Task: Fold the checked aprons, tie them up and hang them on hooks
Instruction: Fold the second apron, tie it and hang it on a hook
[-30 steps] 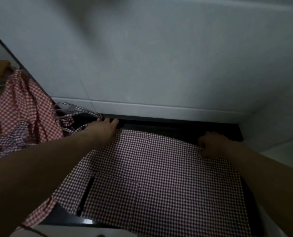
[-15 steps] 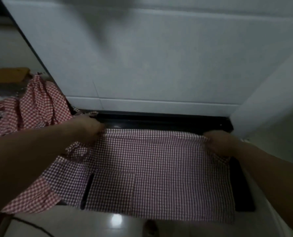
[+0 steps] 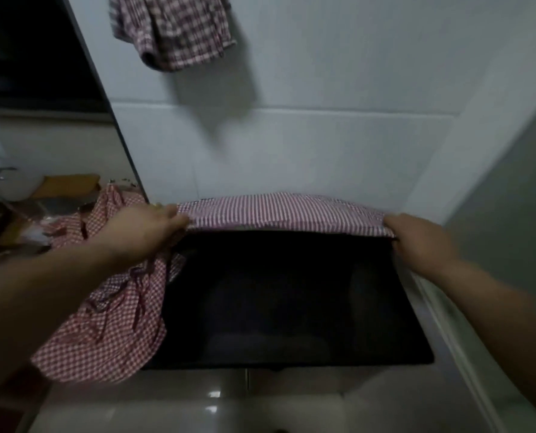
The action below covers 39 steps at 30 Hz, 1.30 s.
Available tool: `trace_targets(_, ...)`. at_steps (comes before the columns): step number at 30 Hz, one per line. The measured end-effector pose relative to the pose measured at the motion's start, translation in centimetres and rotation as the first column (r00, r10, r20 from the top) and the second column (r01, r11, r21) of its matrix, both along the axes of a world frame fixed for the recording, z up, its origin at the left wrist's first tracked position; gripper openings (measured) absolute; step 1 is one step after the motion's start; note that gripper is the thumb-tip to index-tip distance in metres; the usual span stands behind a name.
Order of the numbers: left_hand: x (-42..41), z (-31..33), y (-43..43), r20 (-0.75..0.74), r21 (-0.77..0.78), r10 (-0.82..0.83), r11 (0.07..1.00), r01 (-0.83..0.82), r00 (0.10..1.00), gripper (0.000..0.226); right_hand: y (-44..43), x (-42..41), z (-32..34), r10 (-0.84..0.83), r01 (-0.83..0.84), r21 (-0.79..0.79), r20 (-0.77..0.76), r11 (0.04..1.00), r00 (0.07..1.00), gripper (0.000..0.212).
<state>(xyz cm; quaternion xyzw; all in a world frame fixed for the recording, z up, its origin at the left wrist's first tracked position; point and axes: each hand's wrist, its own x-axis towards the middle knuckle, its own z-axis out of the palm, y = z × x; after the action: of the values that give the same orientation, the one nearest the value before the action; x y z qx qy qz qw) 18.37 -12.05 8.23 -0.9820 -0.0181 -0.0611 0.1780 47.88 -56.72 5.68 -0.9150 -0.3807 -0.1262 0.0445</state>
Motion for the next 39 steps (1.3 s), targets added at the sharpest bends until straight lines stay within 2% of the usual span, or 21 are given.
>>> trace_targets(2,-0.9,-4.7,-1.6,-0.103,-0.034,-0.035,0.999,0.032,0.994,0.041,-1.5,-1.2,-5.0,-0.033,0.026,-0.11,-0.06,0.994,0.998,0.026)
trace_targets(4,-1.2,-10.1,-3.3,-0.301,-0.067,-0.027,0.998,0.007,0.953,0.04,-2.6,-2.7,-10.5,-0.071,0.04,-0.225,-0.13,0.974,0.989,0.025)
trace_targets(7,-1.4,-15.9,-5.3,-0.647,-0.024,0.054,0.996,-0.091,0.76,0.045,-3.1,-5.2,-15.4,-0.173,-0.011,-0.483,-0.333,0.875,0.927,0.03)
trace_targets(9,-1.4,-17.3,-6.2,-0.707,-0.086,0.078,0.977,-0.195,0.703,0.06,-2.5,-6.4,-15.8,-0.232,-0.073,-0.593,-0.422,0.802,0.877,0.045)
trace_targets(11,-0.2,-17.3,-7.2,-0.59,-0.296,0.042,0.918,-0.264,0.806,0.065,-0.6,-7.2,-14.8,-0.194,-0.13,-0.542,-0.5,0.83,0.844,0.061)
trace_targets(13,2.4,-17.6,-8.6,-0.372,-0.463,0.021,0.862,-0.206,0.928,0.051,2.4,-7.6,-14.0,-0.131,-0.146,-0.39,-0.601,0.909,0.788,0.068)
trace_targets(14,3.6,-17.8,-9.6,-0.307,-0.502,0.034,0.843,-0.192,0.951,0.049,4.1,-7.8,-13.9,-0.086,-0.132,-0.289,-0.631,0.948,0.771,0.068)
trace_targets(15,4.8,-18.4,-10.6,-0.306,-0.517,0.055,0.829,-0.214,0.95,0.052,5.6,-7.8,-14.4,-0.046,-0.109,-0.204,-0.633,0.973,0.773,0.068)
trace_targets(17,6.2,-20.4,-12.1,-0.458,-0.464,0.104,0.819,-0.337,0.883,0.075,7.7,-7.9,-16.2,-0.053,-0.053,-0.166,-0.574,0.985,0.817,0.07)
trace_targets(18,6.5,-21.6,-12.7,-0.537,-0.426,0.119,0.816,-0.39,0.835,0.088,8.1,-7.9,-17.4,-0.103,-0.026,-0.218,-0.559,0.976,0.823,0.073)
trace_targets(19,6.6,-22.6,-12.9,-0.577,-0.404,0.132,0.811,-0.422,0.806,0.096,8.2,-7.9,-18.5,-0.156,-0.016,-0.291,-0.558,0.957,0.815,0.078)
trace_targets(21,6.4,-23.9,-13.1,-0.567,-0.405,0.138,0.811,-0.421,0.812,0.102,7.5,-7.9,-20.2,-0.217,-0.012,-0.372,-0.568,0.928,0.794,0.085)
trace_targets(27,7.3,-24.7,-12.6,-0.472,-0.471,0.117,0.805,-0.362,0.874,0.092,8.5,-5.4,-20.2,-0.149,-0.051,-0.347,-0.525,0.937,0.838,0.086)
trace_targets(30,3.4,-24.6,-12.4,-0.457,-0.445,0.172,0.805,-0.392,0.873,0.077,9.1,-5.9,-20.4,-0.15,-0.1,-0.384,-0.57,0.918,0.808,0.085)
trace_targets(32,-0.2,-23.9,-11.6,-0.475,-0.439,0.232,0.773,-0.457,0.849,0.071,10.4,-6.0,-20.0,-0.17,-0.093,-0.44,-0.522,0.893,0.836,0.083)
trace_targets(34,-2.9,-22.9,-11.1,-0.359,-0.515,0.24,0.755,-0.406,0.902,0.062,12.8,-6.6,-18.9,-0.048,-0.139,-0.388,-0.435,0.911,0.899,0.071)
trace_targets(35,-4.8,-21.8,-10.1,-0.251,-0.541,0.288,0.75,-0.381,0.924,0.053,16.1,-8.0,-18.4,0.097,-0.238,-0.278,-0.439,0.931,0.893,0.064)
trace_targets(36,-5.2,-21.1,-9.8,-0.148,-0.553,0.34,0.75,-0.363,0.929,0.043,18.0,-9.3,-18.0,0.2,-0.309,-0.164,-0.473,0.937,0.858,0.057)
trace_targets(37,-5.4,-20.6,-9.6,-0.058,-0.564,0.44,0.727,-0.393,0.896,0.034,20.3,-11.0,-17.5,0.282,-0.376,-0.06,-0.554,0.925,0.783,0.049)
trace_targets(38,-5.8,-19.9,-9.1,-0.008,-0.583,0.589,0.653,-0.483,0.808,0.031,22.9,-13.3,-17.2,0.341,-0.437,0.005,-0.635,0.899,0.693,0.041)
trace_targets(39,-6.0,-19.4,-8.6,0.018,-0.639,0.734,0.531,-0.557,0.679,0.035,25.2,-15.5,-17.4,0.367,-0.48,0.043,-0.705,0.876,0.606,0.036)
